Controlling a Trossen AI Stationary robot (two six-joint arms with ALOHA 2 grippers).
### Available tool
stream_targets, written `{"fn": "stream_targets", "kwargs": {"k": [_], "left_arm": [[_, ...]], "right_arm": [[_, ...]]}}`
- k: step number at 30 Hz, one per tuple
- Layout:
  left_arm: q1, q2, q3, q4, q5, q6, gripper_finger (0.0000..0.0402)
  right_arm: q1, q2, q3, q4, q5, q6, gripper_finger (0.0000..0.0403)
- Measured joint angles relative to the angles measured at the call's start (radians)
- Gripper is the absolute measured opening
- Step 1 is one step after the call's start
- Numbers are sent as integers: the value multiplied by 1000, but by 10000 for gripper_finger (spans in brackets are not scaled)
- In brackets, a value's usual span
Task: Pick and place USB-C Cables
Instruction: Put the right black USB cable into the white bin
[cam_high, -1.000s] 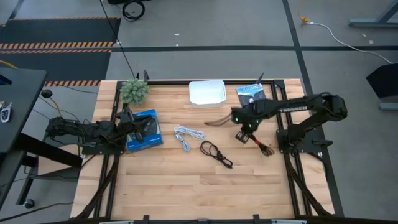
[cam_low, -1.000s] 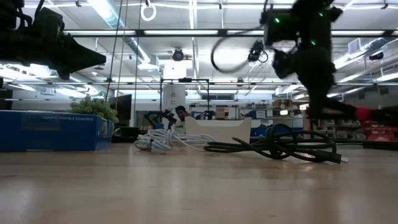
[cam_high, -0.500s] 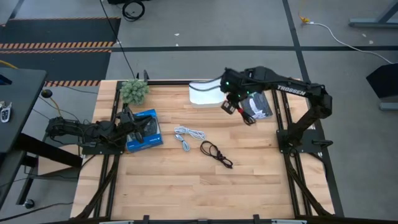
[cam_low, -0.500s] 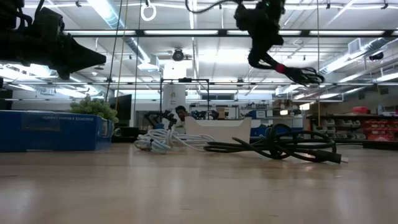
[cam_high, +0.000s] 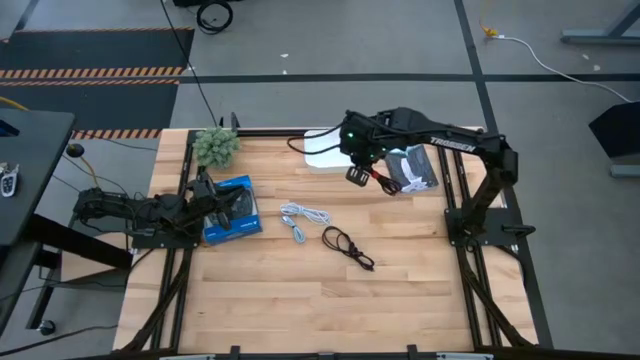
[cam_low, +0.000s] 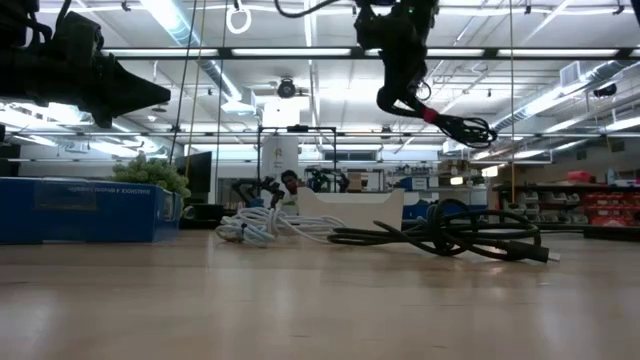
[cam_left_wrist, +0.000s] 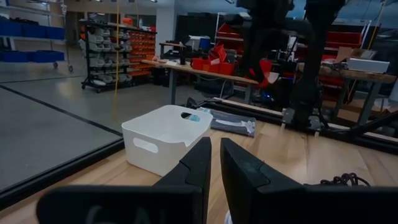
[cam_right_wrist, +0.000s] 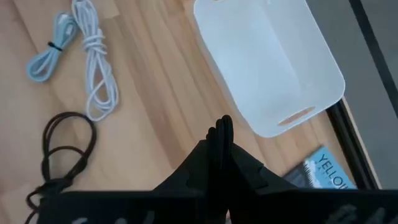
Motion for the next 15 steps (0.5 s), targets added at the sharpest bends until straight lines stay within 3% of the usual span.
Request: {"fn": "stream_targets", "kwargs": {"k": [9, 15], "left_arm": [[0, 0, 0, 1, 0, 0, 43], [0, 0, 0, 1, 0, 0, 43]], "right_arm": [[8, 40, 1, 92, -105, -27, 33], [-4, 96, 21, 168, -116, -171, 33]]}}
